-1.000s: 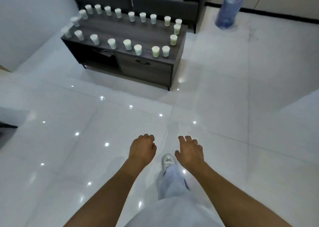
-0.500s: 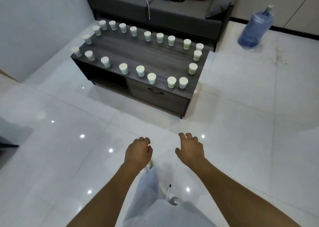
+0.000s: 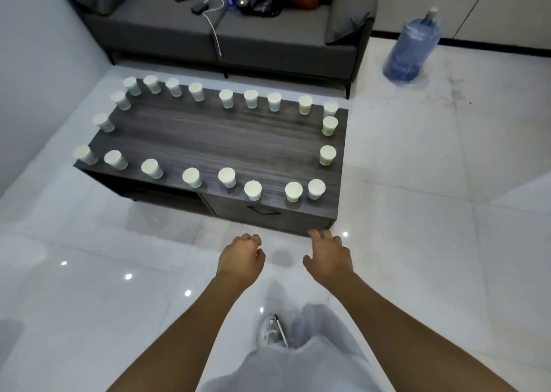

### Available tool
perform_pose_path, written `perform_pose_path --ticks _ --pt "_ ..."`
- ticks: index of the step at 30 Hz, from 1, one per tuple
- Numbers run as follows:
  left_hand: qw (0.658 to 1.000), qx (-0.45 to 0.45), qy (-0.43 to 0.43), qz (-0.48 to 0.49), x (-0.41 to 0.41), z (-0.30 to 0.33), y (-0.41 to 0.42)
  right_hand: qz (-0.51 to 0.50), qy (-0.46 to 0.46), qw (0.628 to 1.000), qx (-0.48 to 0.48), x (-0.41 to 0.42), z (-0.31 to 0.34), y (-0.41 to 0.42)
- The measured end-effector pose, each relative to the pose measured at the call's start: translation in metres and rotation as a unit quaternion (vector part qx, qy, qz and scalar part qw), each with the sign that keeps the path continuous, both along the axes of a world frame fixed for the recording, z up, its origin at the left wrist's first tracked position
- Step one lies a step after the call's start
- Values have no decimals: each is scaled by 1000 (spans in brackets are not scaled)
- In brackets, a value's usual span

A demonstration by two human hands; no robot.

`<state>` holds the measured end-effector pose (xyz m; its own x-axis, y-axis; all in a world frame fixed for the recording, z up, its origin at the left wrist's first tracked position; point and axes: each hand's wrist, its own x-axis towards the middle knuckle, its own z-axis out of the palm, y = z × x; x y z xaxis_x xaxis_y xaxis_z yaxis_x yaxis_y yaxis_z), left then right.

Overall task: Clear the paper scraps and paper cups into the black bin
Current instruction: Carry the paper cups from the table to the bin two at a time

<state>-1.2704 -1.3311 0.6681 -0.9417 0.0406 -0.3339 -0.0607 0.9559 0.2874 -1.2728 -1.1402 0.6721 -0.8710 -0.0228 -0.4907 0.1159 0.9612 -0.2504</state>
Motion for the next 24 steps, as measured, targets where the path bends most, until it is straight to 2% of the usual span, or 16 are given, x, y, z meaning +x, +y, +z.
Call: perform_pose_path --ticks 6,14,24 --pt "1000 6 -4 -8 -92 -8 9 -9 -18 1000 5 -89 -8 8" --pt "999 8 -37 30 -210 -21 46 11 -29 1000 -1 -216 -22 40" --pt "990 20 -137 34 -293 -78 84 10 -72 997 29 -308 -79 66"
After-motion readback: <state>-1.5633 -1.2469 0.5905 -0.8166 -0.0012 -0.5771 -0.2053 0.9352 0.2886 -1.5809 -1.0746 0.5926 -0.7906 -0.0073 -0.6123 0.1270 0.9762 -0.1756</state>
